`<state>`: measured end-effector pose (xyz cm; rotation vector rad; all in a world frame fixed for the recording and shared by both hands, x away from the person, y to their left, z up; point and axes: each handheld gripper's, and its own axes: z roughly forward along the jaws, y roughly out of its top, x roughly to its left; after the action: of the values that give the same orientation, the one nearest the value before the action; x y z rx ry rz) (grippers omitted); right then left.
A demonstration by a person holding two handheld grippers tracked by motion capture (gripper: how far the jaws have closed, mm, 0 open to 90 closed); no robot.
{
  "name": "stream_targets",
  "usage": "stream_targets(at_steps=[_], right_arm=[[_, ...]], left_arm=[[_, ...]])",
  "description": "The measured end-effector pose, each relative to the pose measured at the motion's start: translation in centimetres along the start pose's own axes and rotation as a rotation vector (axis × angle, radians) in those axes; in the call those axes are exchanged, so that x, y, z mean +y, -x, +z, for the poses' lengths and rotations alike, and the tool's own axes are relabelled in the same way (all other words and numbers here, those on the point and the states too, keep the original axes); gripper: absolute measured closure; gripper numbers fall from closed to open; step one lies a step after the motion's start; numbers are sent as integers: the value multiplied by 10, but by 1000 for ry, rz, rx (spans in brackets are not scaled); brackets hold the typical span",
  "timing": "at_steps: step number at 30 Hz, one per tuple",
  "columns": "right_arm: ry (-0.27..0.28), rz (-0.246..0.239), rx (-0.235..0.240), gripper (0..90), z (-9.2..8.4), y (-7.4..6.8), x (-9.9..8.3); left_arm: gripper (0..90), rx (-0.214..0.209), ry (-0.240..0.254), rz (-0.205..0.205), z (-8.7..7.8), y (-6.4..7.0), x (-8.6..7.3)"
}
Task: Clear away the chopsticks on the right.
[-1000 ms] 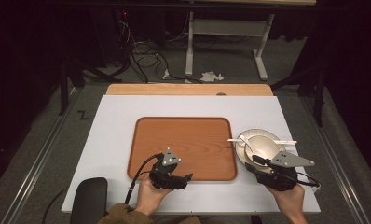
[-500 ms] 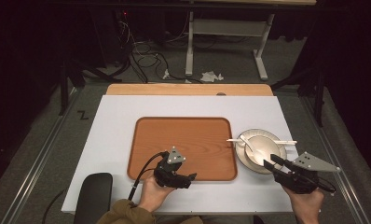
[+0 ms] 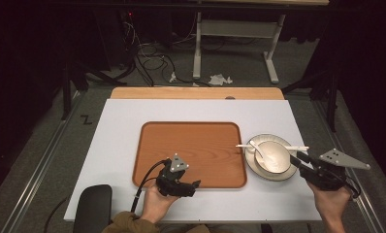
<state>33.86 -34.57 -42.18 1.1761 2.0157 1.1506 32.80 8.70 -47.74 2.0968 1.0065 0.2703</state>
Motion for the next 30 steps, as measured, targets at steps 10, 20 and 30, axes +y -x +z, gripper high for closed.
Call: stream_targets(at_steps=[10,20,30], right_arm=[[-11,34,0,717,21,29,11],[-191,22,-39,723,63,53,15],[-353,-3,-61,717,92,64,18]], left_arm=[[271,51,22,-12,-16,4,-12],[271,105,22,-61,-27,2,-24],[271,145,31,-105,-37,1,-34]])
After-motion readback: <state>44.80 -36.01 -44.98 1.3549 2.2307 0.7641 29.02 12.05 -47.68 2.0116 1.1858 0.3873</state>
